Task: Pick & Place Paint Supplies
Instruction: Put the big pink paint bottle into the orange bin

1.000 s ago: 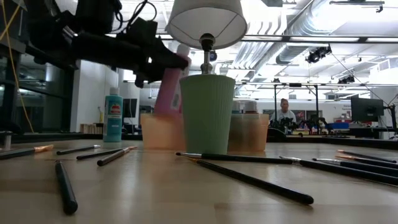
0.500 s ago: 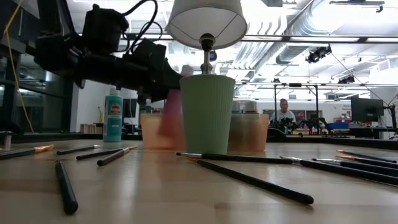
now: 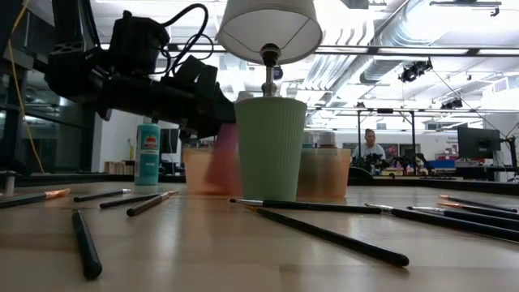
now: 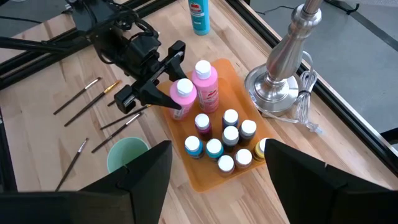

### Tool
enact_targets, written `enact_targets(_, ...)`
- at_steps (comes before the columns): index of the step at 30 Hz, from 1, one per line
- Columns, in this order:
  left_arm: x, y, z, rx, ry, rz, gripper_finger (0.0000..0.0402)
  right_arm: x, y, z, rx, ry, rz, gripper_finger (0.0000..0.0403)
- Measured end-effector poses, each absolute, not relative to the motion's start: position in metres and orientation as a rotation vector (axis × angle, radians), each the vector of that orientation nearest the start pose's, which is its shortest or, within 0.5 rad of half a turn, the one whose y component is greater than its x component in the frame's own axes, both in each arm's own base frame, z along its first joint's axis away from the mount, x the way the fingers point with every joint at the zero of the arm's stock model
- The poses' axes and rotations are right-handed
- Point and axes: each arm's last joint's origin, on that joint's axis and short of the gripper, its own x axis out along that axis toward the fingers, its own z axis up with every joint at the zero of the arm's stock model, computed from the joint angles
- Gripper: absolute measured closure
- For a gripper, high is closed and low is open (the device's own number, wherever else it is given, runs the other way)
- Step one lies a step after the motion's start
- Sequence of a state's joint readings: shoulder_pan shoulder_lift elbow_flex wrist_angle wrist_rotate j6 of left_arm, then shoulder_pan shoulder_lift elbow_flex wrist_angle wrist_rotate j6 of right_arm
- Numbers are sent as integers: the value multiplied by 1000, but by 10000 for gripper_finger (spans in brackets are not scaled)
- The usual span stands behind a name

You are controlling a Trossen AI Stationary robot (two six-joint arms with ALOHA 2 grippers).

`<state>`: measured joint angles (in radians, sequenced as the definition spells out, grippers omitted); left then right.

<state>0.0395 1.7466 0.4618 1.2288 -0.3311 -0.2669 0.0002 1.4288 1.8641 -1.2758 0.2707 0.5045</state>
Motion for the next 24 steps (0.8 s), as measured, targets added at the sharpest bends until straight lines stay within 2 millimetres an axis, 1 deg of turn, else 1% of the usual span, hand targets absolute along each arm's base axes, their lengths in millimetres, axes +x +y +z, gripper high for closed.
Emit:
enact_targets(6, 288, 19, 140, -258, 18, 318, 194, 243, -8, 451, 358, 749, -457, 153)
enact_targets(8, 288, 19, 139, -258, 20, 308, 188, 243, -8, 451, 359, 750, -455, 153)
enact_targets(10, 288, 18, 139, -239, 26, 287, 171, 243, -7, 451, 362, 752, -448, 153)
enact_targets(15, 288, 17, 141, -234, 22, 242, 99, 243, -7, 451, 363, 753, -447, 153)
enact_targets(18, 288, 16, 141, -234, 25, 226, 66, 243, -7, 451, 360, 754, -446, 153)
enact_targets(21, 288, 16, 143, -235, 20, 213, 51, 243, -7, 451, 360, 754, -446, 153)
enact_targets(24, 287, 16, 148, -232, 9, 213, 49, 243, -7, 451, 356, 755, -444, 153)
